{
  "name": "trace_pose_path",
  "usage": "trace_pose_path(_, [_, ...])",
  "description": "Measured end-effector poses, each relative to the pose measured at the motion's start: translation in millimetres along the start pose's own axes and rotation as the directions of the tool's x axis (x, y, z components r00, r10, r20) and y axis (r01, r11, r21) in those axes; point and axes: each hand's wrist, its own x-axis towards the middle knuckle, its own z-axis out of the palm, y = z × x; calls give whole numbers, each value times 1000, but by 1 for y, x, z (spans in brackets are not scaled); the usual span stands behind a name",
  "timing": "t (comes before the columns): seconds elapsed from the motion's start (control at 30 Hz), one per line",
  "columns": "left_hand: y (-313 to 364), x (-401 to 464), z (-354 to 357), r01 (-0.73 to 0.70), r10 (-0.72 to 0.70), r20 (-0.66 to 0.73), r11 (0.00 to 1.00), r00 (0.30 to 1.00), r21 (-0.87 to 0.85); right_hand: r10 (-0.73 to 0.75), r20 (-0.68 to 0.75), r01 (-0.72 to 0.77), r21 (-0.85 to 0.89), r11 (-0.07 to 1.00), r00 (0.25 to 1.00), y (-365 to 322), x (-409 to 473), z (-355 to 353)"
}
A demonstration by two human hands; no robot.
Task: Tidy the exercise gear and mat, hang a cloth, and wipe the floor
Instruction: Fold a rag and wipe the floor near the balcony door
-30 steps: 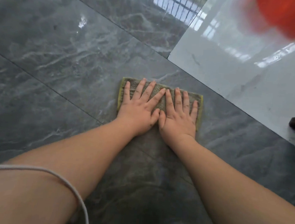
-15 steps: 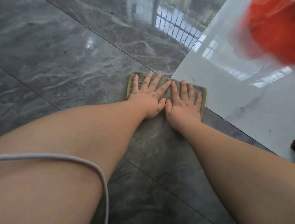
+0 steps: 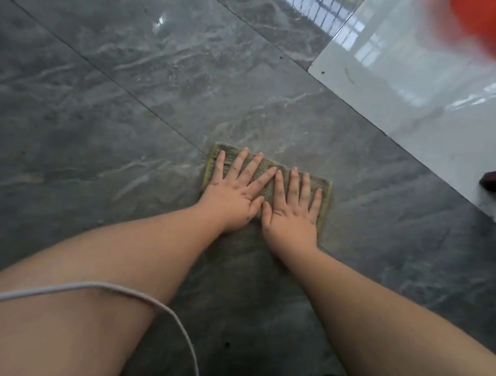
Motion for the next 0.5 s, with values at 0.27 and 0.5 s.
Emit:
trace_pose_path(0.27, [-2, -169, 84, 180, -182, -12, 978, 983, -106, -153, 157, 158, -17, 987, 976, -62, -130, 50])
trace_pose_path(0.5, [-6, -217, 111, 290, -295, -24, 948, 955, -131, -232, 222, 252, -66, 966, 947, -80, -161, 68])
